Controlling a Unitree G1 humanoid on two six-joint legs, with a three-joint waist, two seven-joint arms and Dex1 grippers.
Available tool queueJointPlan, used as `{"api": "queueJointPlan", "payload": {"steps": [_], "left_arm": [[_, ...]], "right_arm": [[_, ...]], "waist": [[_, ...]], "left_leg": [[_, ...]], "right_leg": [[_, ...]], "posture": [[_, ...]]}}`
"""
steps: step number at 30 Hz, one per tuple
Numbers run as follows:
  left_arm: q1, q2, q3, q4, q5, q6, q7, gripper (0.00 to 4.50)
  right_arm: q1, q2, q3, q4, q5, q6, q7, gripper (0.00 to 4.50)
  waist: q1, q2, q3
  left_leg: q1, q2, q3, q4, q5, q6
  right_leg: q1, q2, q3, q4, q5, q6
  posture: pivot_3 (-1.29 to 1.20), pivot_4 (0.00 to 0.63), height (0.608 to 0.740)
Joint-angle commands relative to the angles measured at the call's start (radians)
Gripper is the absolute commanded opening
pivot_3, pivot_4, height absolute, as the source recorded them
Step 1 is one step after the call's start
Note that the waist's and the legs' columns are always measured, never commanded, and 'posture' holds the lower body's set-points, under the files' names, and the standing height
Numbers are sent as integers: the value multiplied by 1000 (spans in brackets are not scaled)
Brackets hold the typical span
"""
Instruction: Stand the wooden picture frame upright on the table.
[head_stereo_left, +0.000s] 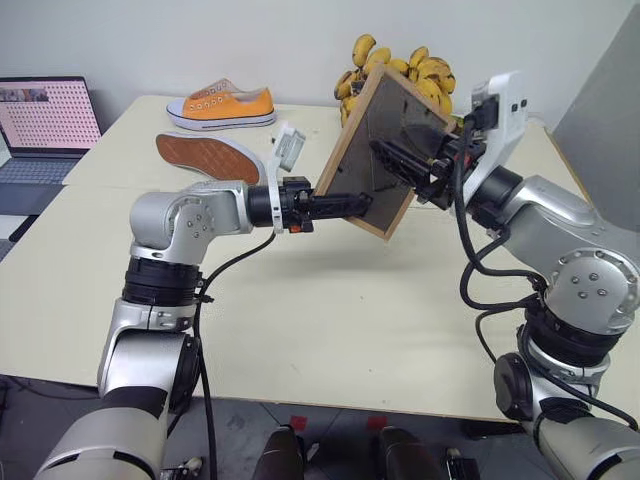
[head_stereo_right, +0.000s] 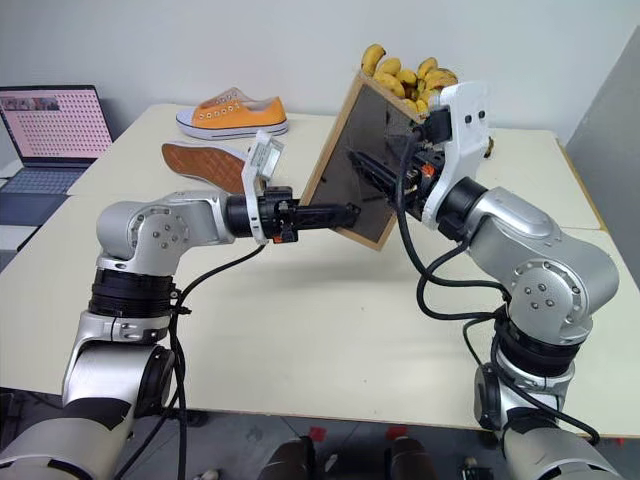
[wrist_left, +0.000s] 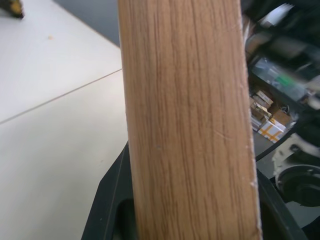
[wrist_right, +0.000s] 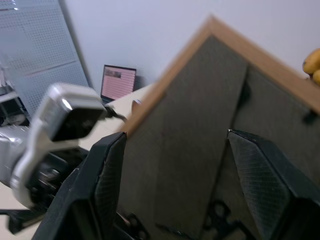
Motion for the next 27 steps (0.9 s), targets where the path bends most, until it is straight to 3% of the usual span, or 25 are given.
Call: {"api": "queueJointPlan", "payload": {"steps": [1, 9, 21, 27], "left_arm": [[-38, -9, 39, -67, -43, 7, -13, 1311], [-50, -26, 37, -31, -20, -11, -18, 1311], [-159, -89, 12, 312, 151, -201, -43, 1311], [-202, -102, 29, 350, 162, -210, -69, 1311]], "right_arm": [[7, -6, 14, 11, -8, -50, -11, 3384], [-20, 26, 22, 17, 26, -63, -55, 3384], [4, 40, -56, -70, 123, 21, -175, 3384], [33, 10, -38, -58, 98, 7, -185, 3384]], "waist": [[-3, 0, 0], [-5, 0, 0], [-3, 0, 0], [-4, 0, 0]], "left_leg": [[0, 0, 0, 0, 0, 0], [0, 0, 0, 0, 0, 0], [0, 0, -1, 2, 0, 0], [0, 0, 0, 1, 0, 0]], "right_leg": [[0, 0, 0, 0, 0, 0], [0, 1, 0, 1, 0, 0], [-1, 1, 0, 4, 0, 0], [-1, 1, 0, 4, 0, 0]], "posture": [[0, 150, 740], [0, 150, 740], [0, 150, 740], [0, 150, 740]]}}
